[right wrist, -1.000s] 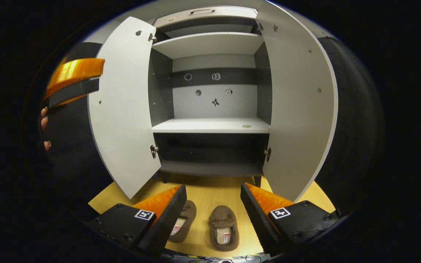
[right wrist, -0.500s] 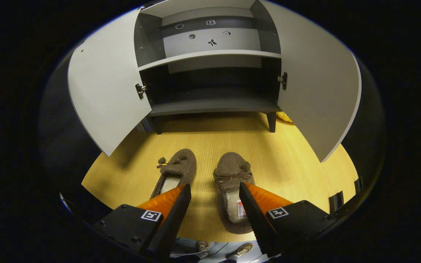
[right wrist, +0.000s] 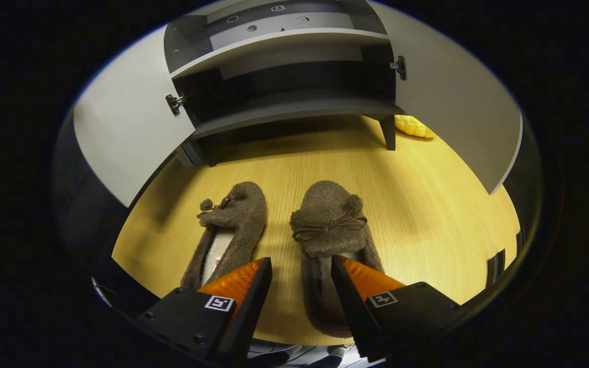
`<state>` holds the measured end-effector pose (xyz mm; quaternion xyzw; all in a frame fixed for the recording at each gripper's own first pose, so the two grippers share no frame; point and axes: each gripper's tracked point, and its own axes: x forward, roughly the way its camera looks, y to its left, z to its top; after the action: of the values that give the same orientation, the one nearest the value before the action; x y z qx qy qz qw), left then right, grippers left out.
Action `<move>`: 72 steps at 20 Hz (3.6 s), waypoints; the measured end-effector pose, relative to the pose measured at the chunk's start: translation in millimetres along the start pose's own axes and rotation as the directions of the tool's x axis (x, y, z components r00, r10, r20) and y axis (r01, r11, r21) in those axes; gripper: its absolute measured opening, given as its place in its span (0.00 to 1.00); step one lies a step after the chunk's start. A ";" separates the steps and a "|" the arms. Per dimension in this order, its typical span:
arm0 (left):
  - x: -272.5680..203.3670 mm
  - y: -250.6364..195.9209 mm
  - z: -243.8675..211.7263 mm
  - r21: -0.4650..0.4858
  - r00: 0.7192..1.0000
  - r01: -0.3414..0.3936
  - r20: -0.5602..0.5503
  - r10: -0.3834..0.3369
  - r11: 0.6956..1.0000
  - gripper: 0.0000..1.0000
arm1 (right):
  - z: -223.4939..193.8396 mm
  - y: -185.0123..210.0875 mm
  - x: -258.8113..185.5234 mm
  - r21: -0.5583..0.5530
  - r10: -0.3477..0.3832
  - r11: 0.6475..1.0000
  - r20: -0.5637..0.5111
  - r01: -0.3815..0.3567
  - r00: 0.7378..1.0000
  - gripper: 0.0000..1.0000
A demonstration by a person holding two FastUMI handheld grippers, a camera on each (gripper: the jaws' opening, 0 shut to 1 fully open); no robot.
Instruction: Grab one shoe with the right hand and put it into the shoe cabinet, grab the other shoe with the left hand and put it into the shoe cabinet; then close the right door with the right hand and the left door with the left hand.
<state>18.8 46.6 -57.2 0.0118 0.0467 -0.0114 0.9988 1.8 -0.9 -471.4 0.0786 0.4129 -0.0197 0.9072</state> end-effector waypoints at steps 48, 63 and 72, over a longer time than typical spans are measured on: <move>-28.0 -47.2 -19.3 -0.149 0.990 0.113 -0.065 -0.124 0.982 0.95 | 390.6 15.0 -116.0 -0.203 -0.018 0.971 0.460 0.125 0.888 0.04; -5.6 -14.4 -47.1 -0.205 0.986 -0.097 -0.152 0.066 0.974 0.94 | 558.5 21.7 56.5 -0.098 -0.047 0.991 0.381 0.090 0.923 0.04; -4.8 -3.3 -48.8 -0.221 0.982 -0.124 -0.165 0.088 0.967 0.94 | 546.2 14.9 99.5 -0.068 -0.081 0.992 0.288 0.104 0.954 0.26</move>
<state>9.4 44.6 -105.4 -0.1006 0.1240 0.0488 0.9860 476.2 -70.1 -191.2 0.0180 0.2820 -0.0562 0.9576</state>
